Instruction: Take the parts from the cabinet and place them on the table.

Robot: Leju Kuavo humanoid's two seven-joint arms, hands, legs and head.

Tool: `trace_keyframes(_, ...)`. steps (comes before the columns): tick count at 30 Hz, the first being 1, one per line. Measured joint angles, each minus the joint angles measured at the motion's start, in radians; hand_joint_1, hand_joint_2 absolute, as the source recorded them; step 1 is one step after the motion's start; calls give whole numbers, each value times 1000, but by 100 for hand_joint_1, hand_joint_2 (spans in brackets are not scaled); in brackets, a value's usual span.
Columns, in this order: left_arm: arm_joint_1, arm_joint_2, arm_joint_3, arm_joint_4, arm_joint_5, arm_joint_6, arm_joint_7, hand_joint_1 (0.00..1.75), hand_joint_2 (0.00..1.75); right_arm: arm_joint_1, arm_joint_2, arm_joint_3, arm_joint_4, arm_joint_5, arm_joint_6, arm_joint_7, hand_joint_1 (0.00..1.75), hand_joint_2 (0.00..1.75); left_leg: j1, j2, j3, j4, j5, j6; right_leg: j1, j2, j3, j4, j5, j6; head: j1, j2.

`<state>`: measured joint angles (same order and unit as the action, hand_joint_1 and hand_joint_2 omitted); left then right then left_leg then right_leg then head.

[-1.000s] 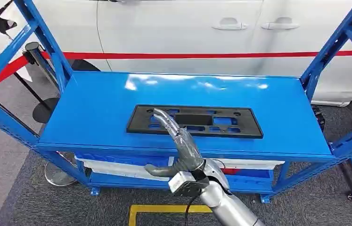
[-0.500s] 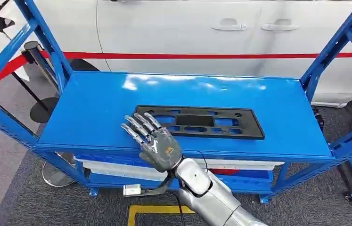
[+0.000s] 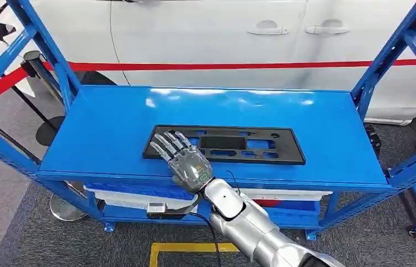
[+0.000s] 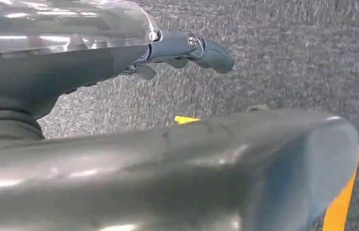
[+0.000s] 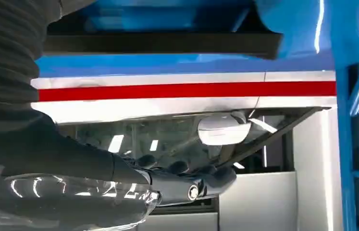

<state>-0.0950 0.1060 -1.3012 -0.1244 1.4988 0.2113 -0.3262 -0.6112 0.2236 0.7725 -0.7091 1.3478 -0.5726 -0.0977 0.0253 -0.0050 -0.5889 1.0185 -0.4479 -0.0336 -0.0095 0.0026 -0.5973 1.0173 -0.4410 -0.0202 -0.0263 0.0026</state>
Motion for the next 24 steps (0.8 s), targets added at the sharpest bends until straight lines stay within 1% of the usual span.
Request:
trace_keyframes(1,0,0,-1,0,1,1,0,0,0,-8,8,0,12,0,-1,2,0,175,-1,0,-8,28,-20,-2,1,0,2,-2,0,-5,0,0)
trace_keyframes(2,-1,0,-1,0,5,2,0,0,0,-16,17,0,25,1,-3,4,0,175,0,0,-35,87,-55,-3,2,-1,2,-2,-1,-13,-1,0)
trace_keyframes(3,-1,0,-2,0,8,2,0,0,0,-21,26,0,41,3,-7,5,0,175,-1,0,-74,170,-95,-5,4,-1,3,-1,-2,-15,-1,0)
trace_keyframes(4,0,1,-4,0,9,2,0,0,0,-24,32,0,55,4,-8,8,0,175,-1,0,-112,248,-125,-8,7,-1,3,-1,-2,-16,0,0)
trace_keyframes(5,2,2,-6,0,9,2,0,0,0,-24,37,0,68,4,-8,10,0,175,-1,0,-140,303,-135,-9,10,0,3,1,-4,-18,0,0)
trace_keyframes(6,3,2,-6,0,9,2,-1,0,0,-24,43,0,77,4,-7,11,0,175,-1,0,-144,304,-120,-7,13,0,3,3,-5,-20,0,0)
trace_keyframes(7,3,2,-7,0,9,2,-1,0,0,-27,50,0,86,6,-6,18,0,175,-1,0,-125,258,-84,-5,14,0,3,6,-7,-21,0,0)
trace_keyframes(9,1,3,-8,0,10,3,-2,0,0,-44,69,0,106,22,-5,39,0,175,-2,0,-47,90,6,4,16,4,5,13,-12,-18,0,0)
trace_keyframes(10,0,5,-9,0,12,5,-2,0,0,-55,79,0,121,37,-5,55,0,175,-4,1,-21,28,10,11,15,4,3,16,-15,-15,0,0)
trace_keyframes(11,-2,5,-10,0,16,5,-2,0,0,-67,85,0,136,51,-5,69,0,175,-10,0,-11,10,6,12,23,6,-2,22,-17,-10,0,0)
trace_keyframes(12,-3,5,-13,0,16,5,-2,0,0,-74,90,0,151,65,-5,83,0,175,-11,-1,-14,14,8,16,21,6,-3,19,-14,-4,1,0)
trace_keyframes(14,0,5,-16,0,18,8,-2,0,0,-83,98,0,179,93,-5,113,0,175,-15,-3,-14,13,10,23,18,5,-1,15,-13,4,1,0)
trace_keyframes(15,0,4,-17,0,18,8,-2,0,0,-88,101,0,191,103,-5,127,0,175,-3,-1,-10,2,16,32,23,5,-2,19,-18,10,0,0)
trace_keyframes(16,-2,4,-19,0,18,8,-2,0,0,-94,102,0,204,109,-4,139,0,175,-3,-1,-9,-1,18,35,18,4,-7,36,-32,18,2,0)
trace_keyframes(17,-4,4,-21,0,18,8,-2,0,0,-102,103,0,216,113,-3,151,0,175,-3,0,-9,-2,19,42,16,3,-30,86,-67,23,5,0)
trace_keyframes(18,-4,4,-23,0,18,7,-3,0,0,-108,103,0,231,115,-1,164,0,175,-3,0,-10,-2,19,43,11,3,-67,164,-107,27,5,0)
trace_keyframes(19,-4,4,-24,0,18,7,-4,0,0,-110,103,0,247,116,-1,174,0,175,-3,0,-10,-2,19,43,8,3,-106,245,-140,32,5,0)
trace_keyframes(20,-3,4,-25,0,18,7,-5,0,0,-110,101,0,260,116,0,182,0,175,-3,0,-10,-2,19,44,5,2,-137,305,-156,35,5,0)
trace_keyframes(21,-2,4,-26,0,18,5,-5,0,0,-110,100,0,272,116,2,190,0,175,-3,0,-10,-1,19,44,1,2,-147,318,-147,37,5,0)
trace_keyframes(22,-2,4,-27,0,18,4,-6,0,0,-112,99,0,283,116,4,199,0,175,-2,0,-10,-1,18,43,-1,2,-134,286,-117,38,5,0)
trace_keyframes(23,-3,4,-29,0,18,4,-8,0,0,-115,98,0,289,117,5,205,0,175,-2,-1,-9,-1,18,42,-3,2,-102,219,-76,37,5,0)
trace_keyframes(24,-3,4,-32,0,18,3,-9,0,0,-122,98,0,296,119,9,213,0,175,-2,-1,-7,0,16,40,-4,0,-54,118,-26,34,5,0)
